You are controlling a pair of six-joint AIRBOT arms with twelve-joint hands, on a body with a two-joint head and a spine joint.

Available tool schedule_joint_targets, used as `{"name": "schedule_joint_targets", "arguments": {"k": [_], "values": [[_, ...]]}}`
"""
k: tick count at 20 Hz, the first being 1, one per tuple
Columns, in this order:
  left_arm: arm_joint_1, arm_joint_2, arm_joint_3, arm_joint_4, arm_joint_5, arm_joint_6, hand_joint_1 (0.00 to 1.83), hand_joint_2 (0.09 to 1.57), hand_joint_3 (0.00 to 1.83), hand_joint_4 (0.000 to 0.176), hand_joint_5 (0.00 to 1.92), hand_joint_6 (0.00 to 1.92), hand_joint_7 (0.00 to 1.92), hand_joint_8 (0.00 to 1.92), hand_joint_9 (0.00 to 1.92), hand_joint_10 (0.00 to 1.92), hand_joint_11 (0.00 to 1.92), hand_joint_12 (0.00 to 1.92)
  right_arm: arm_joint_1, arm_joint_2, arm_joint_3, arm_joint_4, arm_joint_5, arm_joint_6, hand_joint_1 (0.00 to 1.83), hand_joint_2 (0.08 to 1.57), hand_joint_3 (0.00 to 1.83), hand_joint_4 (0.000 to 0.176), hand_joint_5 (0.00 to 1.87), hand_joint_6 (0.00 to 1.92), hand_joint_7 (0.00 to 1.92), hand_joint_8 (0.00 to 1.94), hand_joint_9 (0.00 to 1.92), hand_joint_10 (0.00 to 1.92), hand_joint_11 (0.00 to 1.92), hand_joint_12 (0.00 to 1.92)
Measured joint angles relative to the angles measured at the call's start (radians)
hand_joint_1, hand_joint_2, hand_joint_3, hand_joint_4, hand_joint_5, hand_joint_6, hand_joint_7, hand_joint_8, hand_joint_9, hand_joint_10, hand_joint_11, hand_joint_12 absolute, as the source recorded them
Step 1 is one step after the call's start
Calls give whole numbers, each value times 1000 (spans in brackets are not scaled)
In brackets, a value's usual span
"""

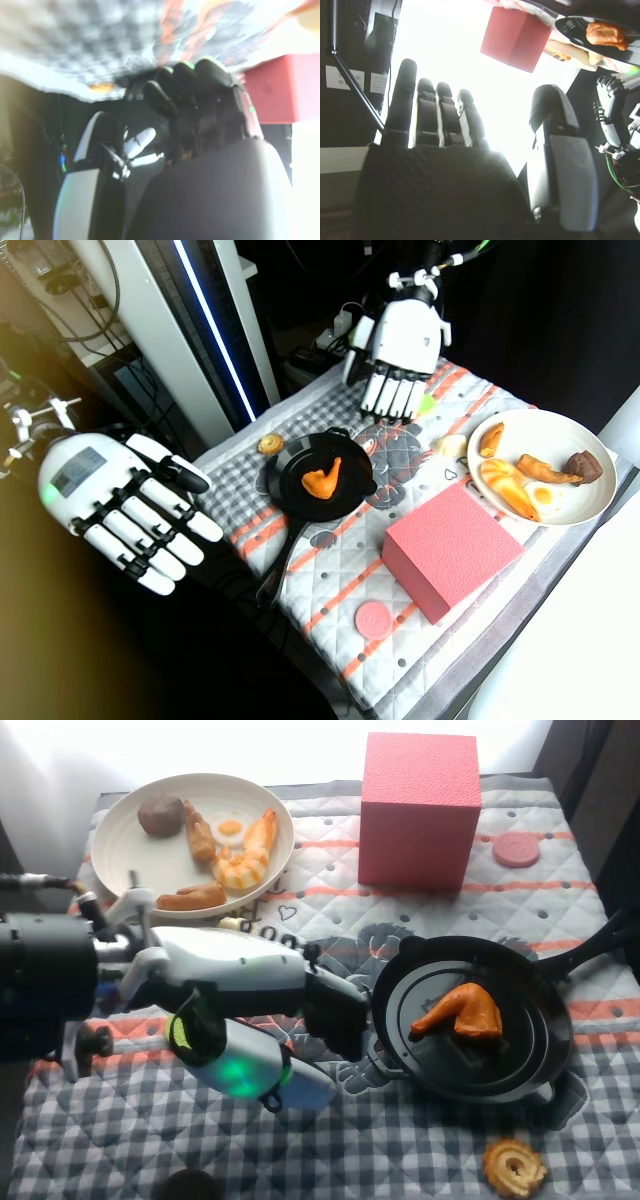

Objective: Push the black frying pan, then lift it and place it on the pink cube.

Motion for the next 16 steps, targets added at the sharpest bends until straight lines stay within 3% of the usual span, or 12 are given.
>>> {"name": "schedule_joint_targets", "arguments": {"k": [2,3,5,7,9,12,13,15,16], "values": [[-4,-8,0,8,-24,-27,448,1333,3,0,360,758,429,650,186,1273,10,1808,0,-1,0,0,1,0,401,1213,0,56,0,0,0,0,0,0,0,401],[0,-12,0,11,-36,-28,501,1339,2,0,386,697,449,562,198,1134,1,1715,0,-2,0,0,1,0,401,1216,1,43,0,0,0,0,0,0,0,404],[12,-14,0,23,-44,-30,489,1335,0,3,433,572,515,344,236,946,0,1626,0,-2,0,3,1,0,385,1222,1,46,0,0,0,0,0,0,0,472],[14,-25,12,56,-43,-61,502,1330,0,0,502,276,558,98,279,646,0,1489,0,-2,0,6,1,0,394,1232,1,37,0,0,0,0,0,0,0,294],[14,-43,25,77,-38,-90,477,1333,0,0,498,66,526,9,312,362,0,1339,0,-2,0,4,1,0,382,1230,0,47,0,0,0,0,0,0,0,390],[16,-56,29,76,-40,-93,443,1348,1,0,404,0,385,0,277,84,0,1026,0,-6,0,9,2,0,405,1232,1,19,0,0,0,0,0,0,0,504],[16,-59,29,79,-40,-93,418,1350,1,0,366,0,327,0,254,49,0,921,0,-6,0,9,2,0,400,1225,0,37,0,0,0,0,0,0,0,507],[17,-72,46,81,-31,-94,415,1357,1,0,303,1,231,1,193,7,0,675,0,-7,0,7,3,0,406,1225,0,56,0,0,0,0,0,0,0,569],[18,-74,48,81,-21,-94,373,1371,4,0,249,0,172,0,146,1,0,499,0,-8,0,7,3,0,405,1228,1,38,0,0,0,0,0,0,0,584]]}}
